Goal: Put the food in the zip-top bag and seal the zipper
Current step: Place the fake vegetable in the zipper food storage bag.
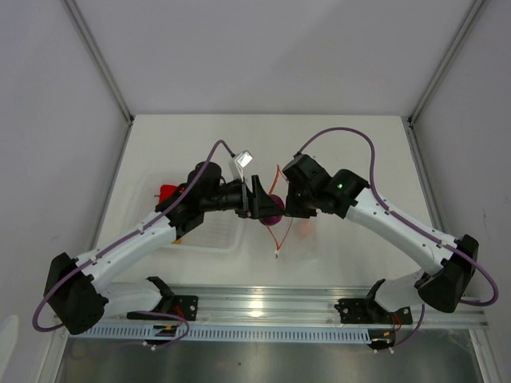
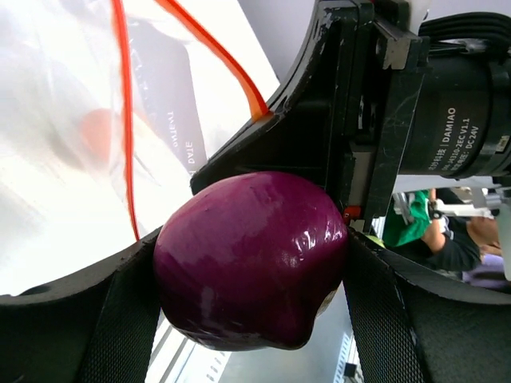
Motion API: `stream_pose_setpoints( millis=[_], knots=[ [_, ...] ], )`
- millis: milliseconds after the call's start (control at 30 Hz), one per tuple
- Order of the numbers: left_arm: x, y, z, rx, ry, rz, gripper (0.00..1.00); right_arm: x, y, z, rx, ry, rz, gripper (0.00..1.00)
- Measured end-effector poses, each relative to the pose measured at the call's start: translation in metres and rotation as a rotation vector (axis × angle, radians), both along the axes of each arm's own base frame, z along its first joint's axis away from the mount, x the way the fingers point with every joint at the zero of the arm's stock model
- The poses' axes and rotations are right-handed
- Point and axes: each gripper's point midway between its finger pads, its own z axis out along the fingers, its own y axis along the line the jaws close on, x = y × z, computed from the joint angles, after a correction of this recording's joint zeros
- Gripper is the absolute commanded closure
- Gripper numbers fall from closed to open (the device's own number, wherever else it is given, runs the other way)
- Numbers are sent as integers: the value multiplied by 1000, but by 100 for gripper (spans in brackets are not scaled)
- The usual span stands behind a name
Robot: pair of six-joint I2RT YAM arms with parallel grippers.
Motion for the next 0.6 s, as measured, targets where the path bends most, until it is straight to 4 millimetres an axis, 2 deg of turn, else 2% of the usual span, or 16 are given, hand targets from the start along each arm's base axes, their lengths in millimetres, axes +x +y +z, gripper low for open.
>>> stream_pose_setpoints(
  millis=[133, 300, 367, 600],
  knots=[
    [3, 3, -3, 34, -11, 34, 41, 1, -1, 0, -3, -4, -5, 100],
    [15, 11, -35, 146, 41, 108, 39, -5, 8, 11, 54, -14, 19, 100],
    [16, 12, -41, 164, 55, 114, 39, -8, 10, 14, 64, -17, 29, 100],
    [21, 13, -50, 209, 87, 137, 39, -10, 10, 14, 62, -17, 35, 100]
  ],
)
